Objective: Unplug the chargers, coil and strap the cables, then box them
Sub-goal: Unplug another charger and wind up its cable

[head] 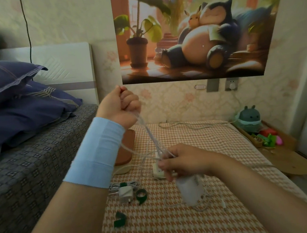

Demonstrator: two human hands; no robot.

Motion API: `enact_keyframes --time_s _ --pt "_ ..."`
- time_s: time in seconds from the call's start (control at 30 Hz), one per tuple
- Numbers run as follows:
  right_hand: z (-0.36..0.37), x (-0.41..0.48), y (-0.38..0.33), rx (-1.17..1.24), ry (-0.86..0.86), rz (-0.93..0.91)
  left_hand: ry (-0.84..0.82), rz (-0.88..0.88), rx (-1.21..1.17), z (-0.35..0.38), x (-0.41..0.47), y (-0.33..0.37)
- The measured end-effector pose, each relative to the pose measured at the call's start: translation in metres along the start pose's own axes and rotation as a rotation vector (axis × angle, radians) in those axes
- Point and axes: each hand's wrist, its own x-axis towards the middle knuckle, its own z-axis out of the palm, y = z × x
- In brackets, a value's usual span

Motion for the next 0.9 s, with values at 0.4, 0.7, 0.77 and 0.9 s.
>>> enact_keyframes --time_s 0.4,0.7,0.77,0.9 --pt "-0.062 -0.031 0.026 -0.407 0.258 0.192 0.409 0.088 1.156 -0.049 0.014 0.000" --pt "-0.073 -0.059 0.018 -0.102 0.296 0.083 0.263 0.608 1.572 -0.022 -0.006 -0.032" --pt "-0.074 -0.065 0.018 0.003 0.256 0.067 0.232 0.788 1.648 -0.018 -0.016 -0.041" --pt "-0.068 -0.068 0.031 0.175 0.186 0.054 0.227 0.802 1.905 -0.026 -0.021 -0.053"
